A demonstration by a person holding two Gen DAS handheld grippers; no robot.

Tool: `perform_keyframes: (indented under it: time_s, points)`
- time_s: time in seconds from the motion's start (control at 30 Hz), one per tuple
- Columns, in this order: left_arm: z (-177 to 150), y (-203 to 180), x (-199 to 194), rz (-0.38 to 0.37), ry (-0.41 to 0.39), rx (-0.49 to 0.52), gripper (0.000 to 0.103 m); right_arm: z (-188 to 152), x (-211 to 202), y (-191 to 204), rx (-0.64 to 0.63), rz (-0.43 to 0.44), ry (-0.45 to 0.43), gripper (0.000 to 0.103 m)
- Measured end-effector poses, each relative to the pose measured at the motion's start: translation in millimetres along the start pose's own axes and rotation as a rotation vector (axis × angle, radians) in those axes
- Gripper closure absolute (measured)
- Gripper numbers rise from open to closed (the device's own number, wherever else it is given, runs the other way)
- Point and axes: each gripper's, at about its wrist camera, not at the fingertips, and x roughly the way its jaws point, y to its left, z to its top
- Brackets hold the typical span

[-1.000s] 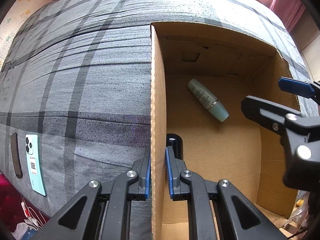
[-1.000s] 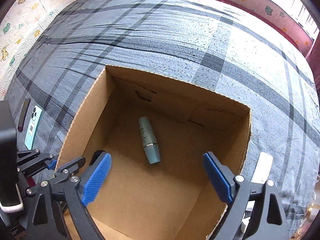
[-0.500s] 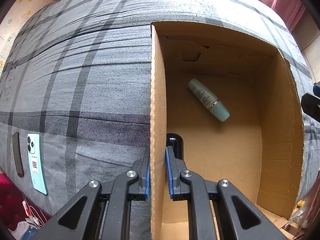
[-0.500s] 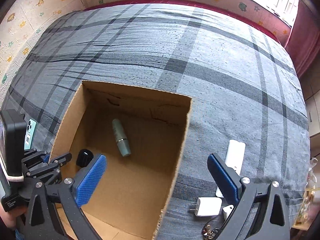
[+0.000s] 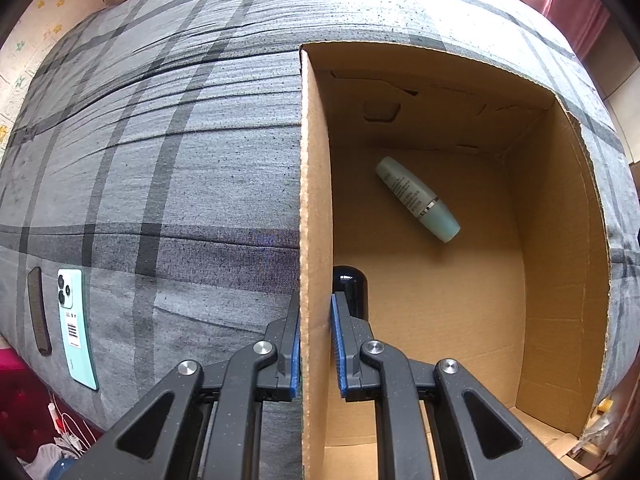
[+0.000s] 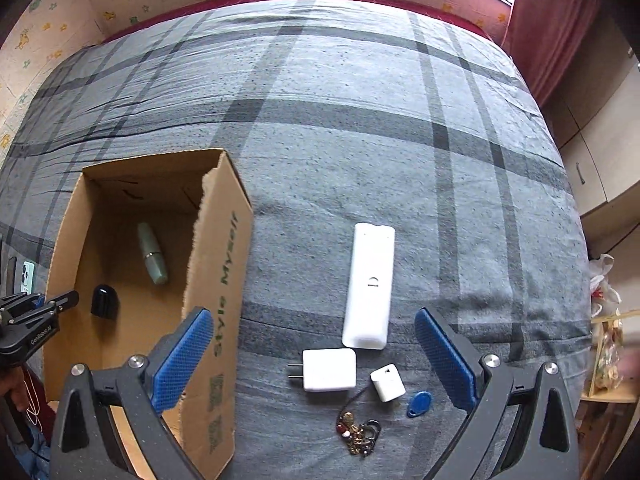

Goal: Organize rigid objects
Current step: 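Move the right tool back toward the white remote and chargers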

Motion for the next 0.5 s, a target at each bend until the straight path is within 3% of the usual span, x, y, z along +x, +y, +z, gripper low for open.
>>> perform_keyframes:
  time_s: [0.5]
  points:
    - [0.6,-0.5,0.7,0.013,-0.001,-0.001,0.089,-46.6,44.9,-60.9,0.072,-0.071,0.122,0.000]
